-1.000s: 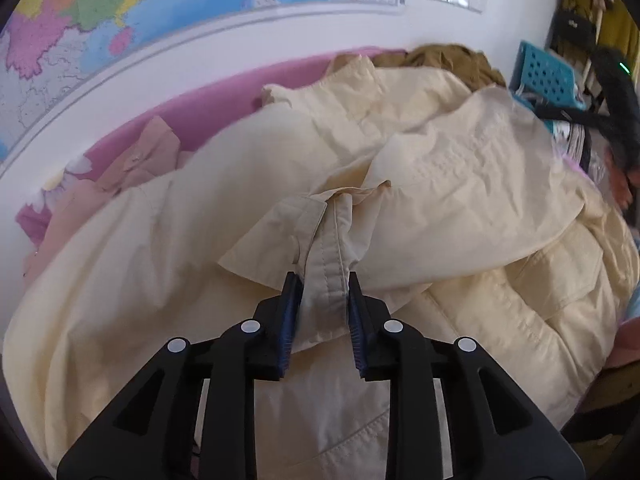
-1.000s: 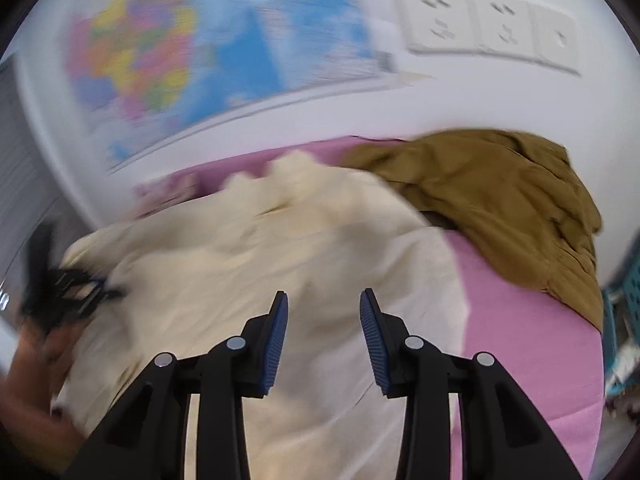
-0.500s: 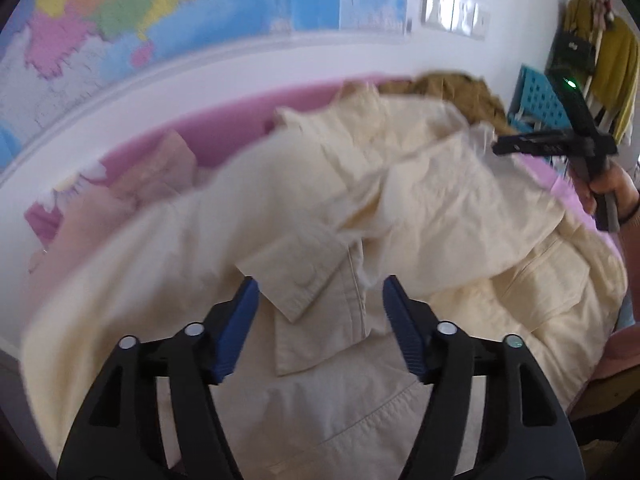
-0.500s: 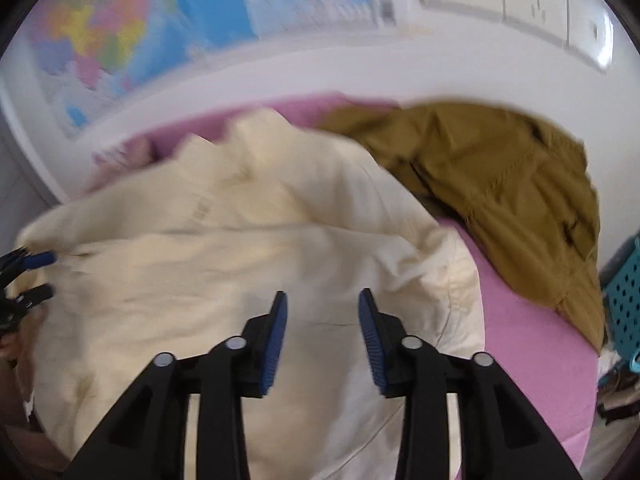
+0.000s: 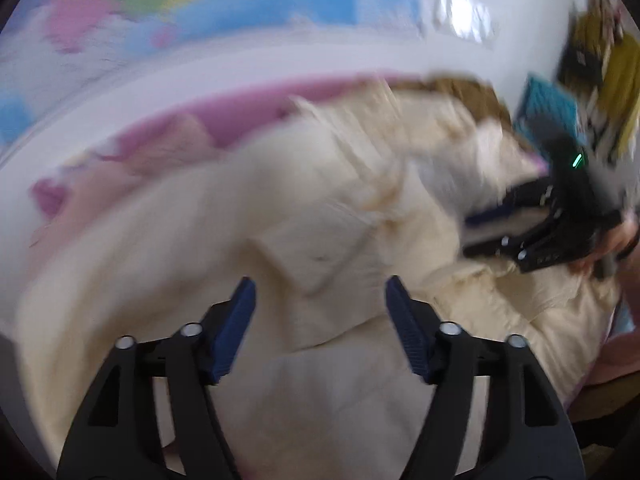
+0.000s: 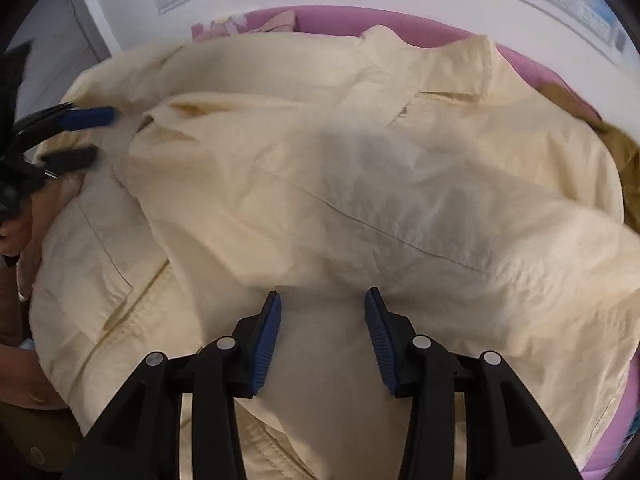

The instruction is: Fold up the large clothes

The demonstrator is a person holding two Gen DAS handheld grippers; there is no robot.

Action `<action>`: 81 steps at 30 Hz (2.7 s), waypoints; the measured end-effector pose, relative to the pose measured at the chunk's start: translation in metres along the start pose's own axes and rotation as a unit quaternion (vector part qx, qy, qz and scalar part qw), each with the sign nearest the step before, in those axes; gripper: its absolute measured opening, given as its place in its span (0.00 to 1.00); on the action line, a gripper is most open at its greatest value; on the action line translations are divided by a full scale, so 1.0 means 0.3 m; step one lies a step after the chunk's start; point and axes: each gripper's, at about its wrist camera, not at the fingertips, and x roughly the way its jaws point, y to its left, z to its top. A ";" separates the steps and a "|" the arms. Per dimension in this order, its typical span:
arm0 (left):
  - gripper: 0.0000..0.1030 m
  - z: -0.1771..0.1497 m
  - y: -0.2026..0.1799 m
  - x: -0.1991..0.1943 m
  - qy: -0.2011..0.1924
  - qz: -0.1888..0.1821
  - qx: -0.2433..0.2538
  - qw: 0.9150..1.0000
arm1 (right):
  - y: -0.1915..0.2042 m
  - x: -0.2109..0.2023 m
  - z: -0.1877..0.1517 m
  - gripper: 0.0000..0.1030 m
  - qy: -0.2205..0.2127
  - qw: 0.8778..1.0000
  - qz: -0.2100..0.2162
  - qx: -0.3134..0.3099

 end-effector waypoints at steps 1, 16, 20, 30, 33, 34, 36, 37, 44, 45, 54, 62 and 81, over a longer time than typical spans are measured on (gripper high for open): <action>0.75 -0.016 0.039 -0.069 -0.022 0.016 -0.014 1.000 | -0.010 -0.014 0.001 0.43 -0.001 1.000 0.008 0.012; 0.80 -0.333 0.301 -0.303 0.026 0.138 -0.077 0.987 | 0.203 -0.135 0.045 0.61 -0.062 0.994 0.081 -0.039; 0.69 -0.385 0.313 -0.282 0.047 0.114 -0.066 0.990 | 0.321 -0.115 0.054 0.61 -0.060 0.990 0.111 -0.068; 0.05 -0.274 0.341 -0.422 0.029 0.040 -0.098 0.994 | 0.482 -0.094 0.075 0.61 -0.073 0.977 0.171 -0.099; 0.05 -0.154 0.320 -0.491 0.021 -0.009 -0.093 0.995 | 0.491 -0.128 0.087 0.61 -0.090 0.973 0.187 -0.099; 0.05 -0.113 0.307 -0.510 0.019 -0.023 -0.091 0.995 | 0.486 -0.141 0.092 0.61 -0.095 0.972 0.195 -0.095; 0.06 -0.017 0.262 -0.533 0.018 -0.044 -0.074 0.996 | 0.468 -0.167 0.096 0.61 -0.109 0.970 0.198 -0.087; 0.09 0.030 0.229 -0.536 0.019 -0.056 -0.064 0.996 | 0.450 -0.188 0.096 0.61 -0.120 0.968 0.205 -0.079; 0.17 0.249 -0.043 -0.414 0.037 -0.119 -0.010 0.992 | 0.322 -0.287 0.032 0.62 -0.167 0.958 0.231 -0.025; 0.19 0.281 -0.093 -0.368 0.042 -0.135 -0.009 0.990 | 0.297 -0.299 0.015 0.62 -0.173 0.956 0.235 -0.013; 0.26 0.364 -0.345 -0.035 0.057 -0.154 0.014 0.986 | 0.036 -0.339 -0.189 0.70 -0.189 0.943 0.250 0.111; 0.42 0.274 -0.185 -0.077 -0.001 -0.074 -0.018 0.997 | 0.195 -0.219 -0.233 0.90 -0.109 0.941 0.312 0.077; 0.61 0.197 0.034 -0.236 -0.090 -0.045 -0.085 0.991 | 0.041 -0.449 0.197 0.04 -0.144 0.987 0.055 -0.051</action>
